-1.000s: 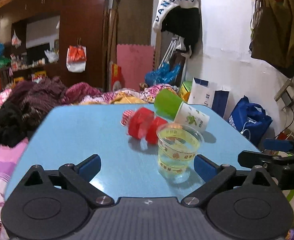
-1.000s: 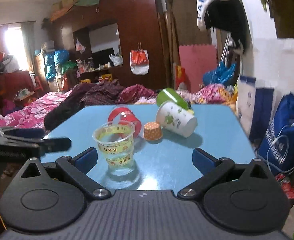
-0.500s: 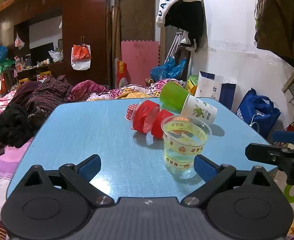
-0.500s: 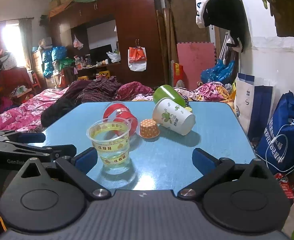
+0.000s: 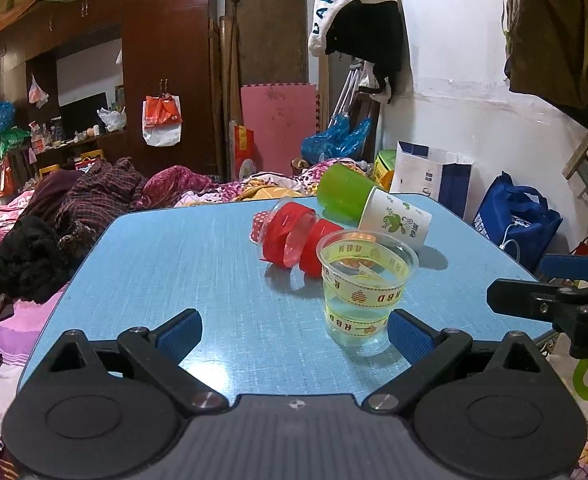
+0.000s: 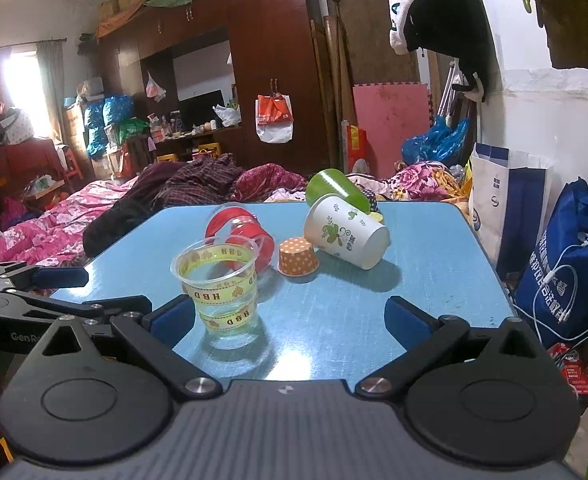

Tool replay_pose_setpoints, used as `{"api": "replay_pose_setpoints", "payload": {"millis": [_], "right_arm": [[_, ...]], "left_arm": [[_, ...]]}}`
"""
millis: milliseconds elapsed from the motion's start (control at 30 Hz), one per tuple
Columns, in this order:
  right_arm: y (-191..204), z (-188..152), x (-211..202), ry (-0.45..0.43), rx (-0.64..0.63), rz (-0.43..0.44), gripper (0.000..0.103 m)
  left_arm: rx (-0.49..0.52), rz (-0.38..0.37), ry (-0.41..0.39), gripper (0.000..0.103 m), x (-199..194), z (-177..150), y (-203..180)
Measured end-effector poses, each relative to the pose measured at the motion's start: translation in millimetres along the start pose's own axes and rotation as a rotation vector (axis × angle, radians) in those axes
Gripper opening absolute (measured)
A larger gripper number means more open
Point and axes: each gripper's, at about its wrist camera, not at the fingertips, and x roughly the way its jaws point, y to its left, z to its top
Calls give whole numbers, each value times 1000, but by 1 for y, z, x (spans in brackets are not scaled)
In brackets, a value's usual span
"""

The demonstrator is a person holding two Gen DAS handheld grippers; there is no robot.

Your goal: Flip cup upright

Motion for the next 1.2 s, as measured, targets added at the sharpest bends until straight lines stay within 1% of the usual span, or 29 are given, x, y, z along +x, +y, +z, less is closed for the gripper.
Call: {"api": "replay_pose_setpoints", "payload": {"millis": [367,1200], "right_arm": [[-2,-1,1,3,9,6,102],[-2,0,-2,2,3,10,102]], "left_arm": [[-13,26,-6,100,0,-1,1],[-13,30,-9,100,0,-1,-1]]}}
